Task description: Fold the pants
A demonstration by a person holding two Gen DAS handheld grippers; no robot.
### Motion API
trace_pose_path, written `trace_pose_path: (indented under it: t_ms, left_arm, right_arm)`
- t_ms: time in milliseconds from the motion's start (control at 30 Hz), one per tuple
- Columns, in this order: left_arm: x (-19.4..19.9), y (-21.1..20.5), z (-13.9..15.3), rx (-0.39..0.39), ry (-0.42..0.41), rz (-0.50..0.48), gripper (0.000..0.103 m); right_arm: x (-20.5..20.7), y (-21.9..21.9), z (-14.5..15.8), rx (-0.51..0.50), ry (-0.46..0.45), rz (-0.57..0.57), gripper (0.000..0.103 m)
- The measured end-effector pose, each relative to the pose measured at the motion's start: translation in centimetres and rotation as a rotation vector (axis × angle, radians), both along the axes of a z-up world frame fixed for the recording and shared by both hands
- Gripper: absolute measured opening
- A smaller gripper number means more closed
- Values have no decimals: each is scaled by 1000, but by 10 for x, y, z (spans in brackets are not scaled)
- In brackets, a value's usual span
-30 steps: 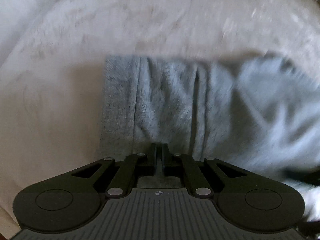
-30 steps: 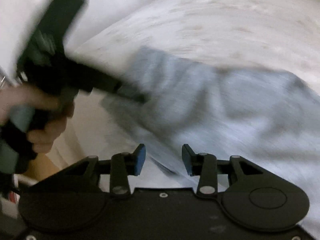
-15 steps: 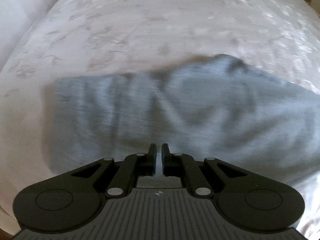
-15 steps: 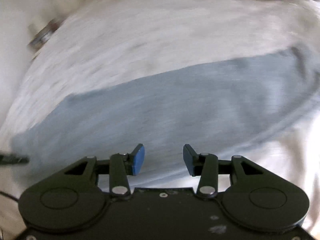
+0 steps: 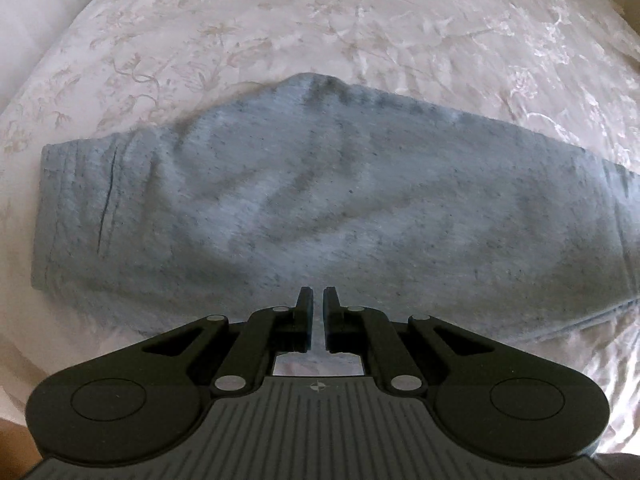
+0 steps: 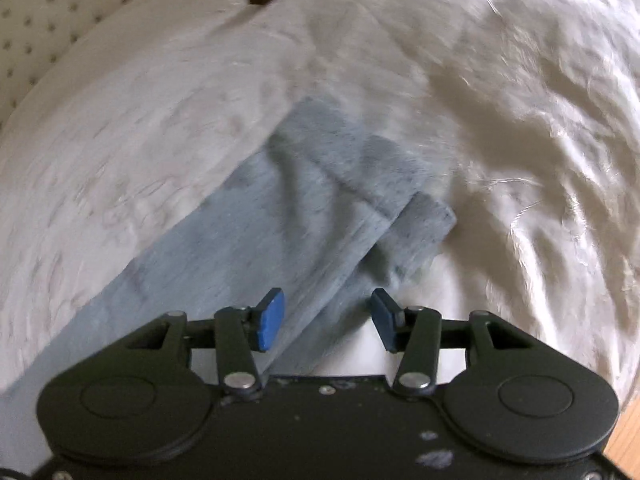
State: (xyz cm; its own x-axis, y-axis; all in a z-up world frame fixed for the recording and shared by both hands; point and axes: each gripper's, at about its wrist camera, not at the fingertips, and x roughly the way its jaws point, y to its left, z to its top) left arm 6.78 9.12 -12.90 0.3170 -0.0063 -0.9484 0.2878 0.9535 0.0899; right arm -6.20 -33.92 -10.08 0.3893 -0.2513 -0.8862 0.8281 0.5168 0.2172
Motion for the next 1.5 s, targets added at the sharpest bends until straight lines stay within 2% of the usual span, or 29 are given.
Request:
trace_pose_path:
  t_ms: [167,233,267,300,433,500,600,700,800,933,1100,1200,1300,1500]
  left_arm:
    - [-7,-6,2,19,-4,14,7]
    - [-8,-7,2,27,-10,14,7]
    - [-7,-8,2,30,-12,14,7]
    - [-7,-8,3,32,-15,15,7]
    - [-6,-9,4,38,-23,19,7]
    - [-5,-7,4,39,-23,23,7]
    - [-4,-4,4,42,-25,21,7]
    - [-2,4,7,55,-37,27,7]
    - [1,23,10,58,-49,65,7]
    - [10,56,9,68,-55,125,7]
    - [27,100,5,76,-51,153,7]
    - [39,125,1,87,-48,137,7]
    - [55,148,-4,101,-53,112,7]
    - [104,186,-25,136,-61,56,7]
  right_arm:
    - [7,-20,-9,41,-50,-13,49]
    - [11,-22,-11,46,-43,3,18]
    - [20,-18,-16,31,-28,12,6]
    - [23,-14,-12,10,-20,29,5]
    - [16,2,16,-20,-92,48,5]
    - [4,7,25,-16,-103,24,5]
    - [-3,5,10,25,-40,-1,6]
    - [-3,-1,-9,90,13,-4,17]
    - [-7,-1,-5,96,-3,-41,41]
    - [-10,19,12,56,-10,3,43]
    - [-1,72,36,5,-56,131,44]
    - [17,122,46,-5,-100,239,44]
    - [38,180,54,-8,-128,375,45]
    - [82,309,58,57,-184,703,50]
